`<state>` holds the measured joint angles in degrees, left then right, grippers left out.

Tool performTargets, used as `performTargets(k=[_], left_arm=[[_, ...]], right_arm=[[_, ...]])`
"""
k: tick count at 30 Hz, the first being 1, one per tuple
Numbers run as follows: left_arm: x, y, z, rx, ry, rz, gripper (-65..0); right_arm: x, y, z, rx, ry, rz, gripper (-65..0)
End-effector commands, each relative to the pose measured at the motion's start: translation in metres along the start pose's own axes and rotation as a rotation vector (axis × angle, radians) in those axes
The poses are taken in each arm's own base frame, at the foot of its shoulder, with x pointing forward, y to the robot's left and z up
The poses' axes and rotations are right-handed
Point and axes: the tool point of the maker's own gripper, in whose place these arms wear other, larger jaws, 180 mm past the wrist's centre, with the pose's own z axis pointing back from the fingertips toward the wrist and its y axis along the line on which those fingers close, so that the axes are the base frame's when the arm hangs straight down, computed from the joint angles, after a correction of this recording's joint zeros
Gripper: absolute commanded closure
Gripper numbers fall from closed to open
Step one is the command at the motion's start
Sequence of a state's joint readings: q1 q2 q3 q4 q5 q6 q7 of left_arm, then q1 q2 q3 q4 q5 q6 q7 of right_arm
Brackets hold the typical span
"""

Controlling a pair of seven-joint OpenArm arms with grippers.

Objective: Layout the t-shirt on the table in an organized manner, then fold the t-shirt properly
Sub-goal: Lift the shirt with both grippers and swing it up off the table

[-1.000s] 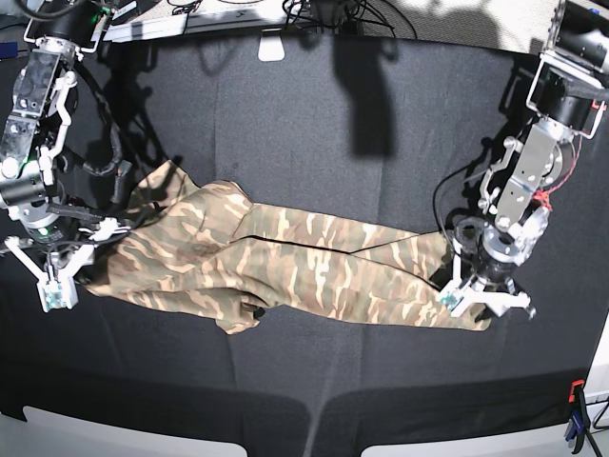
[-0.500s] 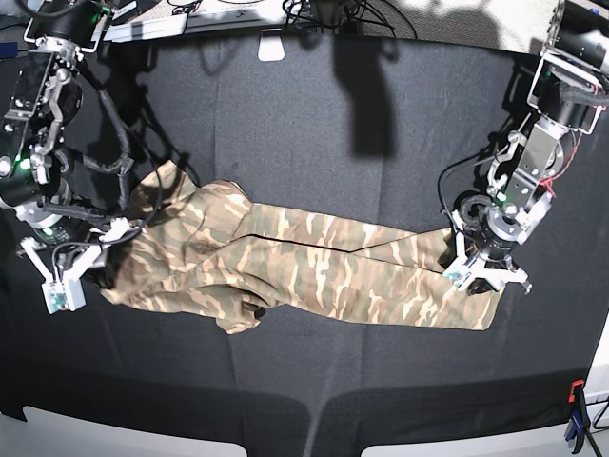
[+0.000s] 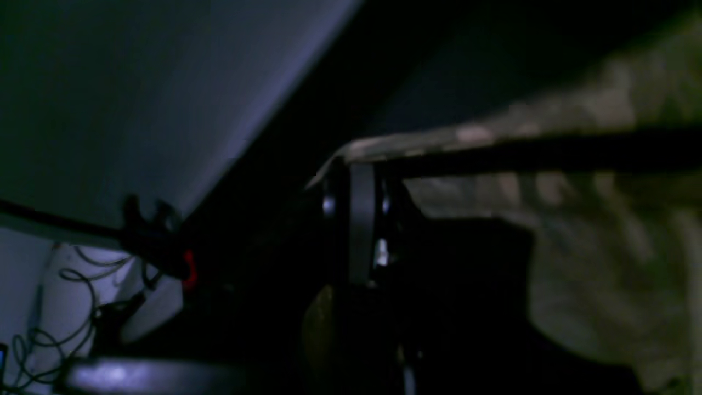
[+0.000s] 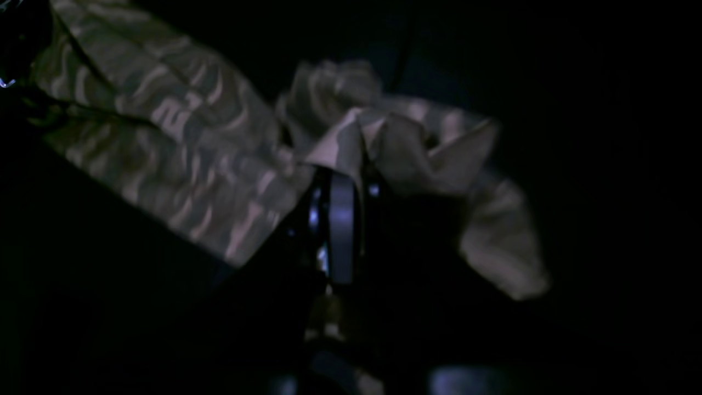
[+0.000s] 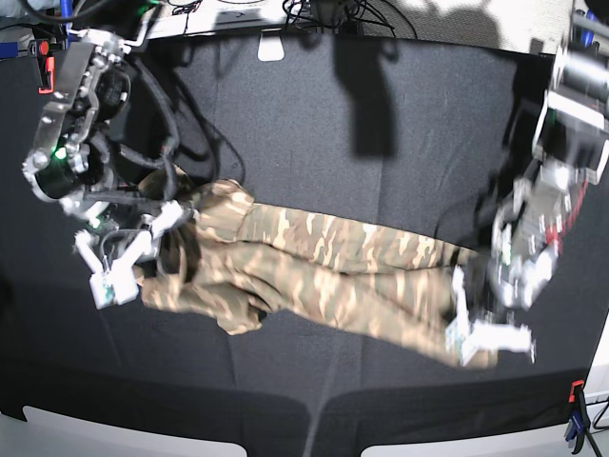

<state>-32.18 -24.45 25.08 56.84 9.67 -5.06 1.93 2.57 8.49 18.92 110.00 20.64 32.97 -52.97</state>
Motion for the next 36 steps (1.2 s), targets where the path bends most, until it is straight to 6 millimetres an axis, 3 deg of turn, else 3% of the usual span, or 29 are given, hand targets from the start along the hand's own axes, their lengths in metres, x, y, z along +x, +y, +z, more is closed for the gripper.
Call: performTargets(k=[1, 8, 13, 19, 24, 29, 32, 36], left_arm=[[0.034, 0.032, -0.009, 0.069, -0.07, 0.001, 0.0], [0.103, 0.088, -0.029, 0.149, -0.12, 0.081, 0.0], [0.127, 0.127, -0.032, 0.206, -0.084, 0.076, 0.0], [0.149, 0.159, -0.029, 0.255, -0.097, 0.067, 0.0], [0.158, 0.191, -0.02, 0.307, -0.116, 0.044, 0.0], [0.158, 0.227, -0.006, 0.353, -0.128, 0.068, 0.0], [0.152, 0.248, 0.004, 0.383, -0.12, 0.07, 0.0], [0.14, 0.265, 0.014, 0.403, -0.107, 0.095, 0.0]], right_arm=[[0.027, -0.011, 0.002, -0.038, -0.073, 0.042, 0.0], [0.063, -0.044, -0.025, -0.093, -0.122, 0.016, 0.0], [0.096, -0.066, -0.06, -0.063, -0.136, -0.061, 0.0], [0.157, -0.075, -0.095, 0.008, -0.144, -0.086, 0.0], [0.227, -0.072, -0.107, 0.038, -0.155, -0.022, 0.0], [0.293, -0.08, -0.091, 0.011, -0.212, 0.036, 0.0], [0.318, -0.084, -0.08, -0.006, -0.251, 0.055, 0.0], [0.329, -0.075, -0.076, 0.037, -0.286, 0.062, 0.0]])
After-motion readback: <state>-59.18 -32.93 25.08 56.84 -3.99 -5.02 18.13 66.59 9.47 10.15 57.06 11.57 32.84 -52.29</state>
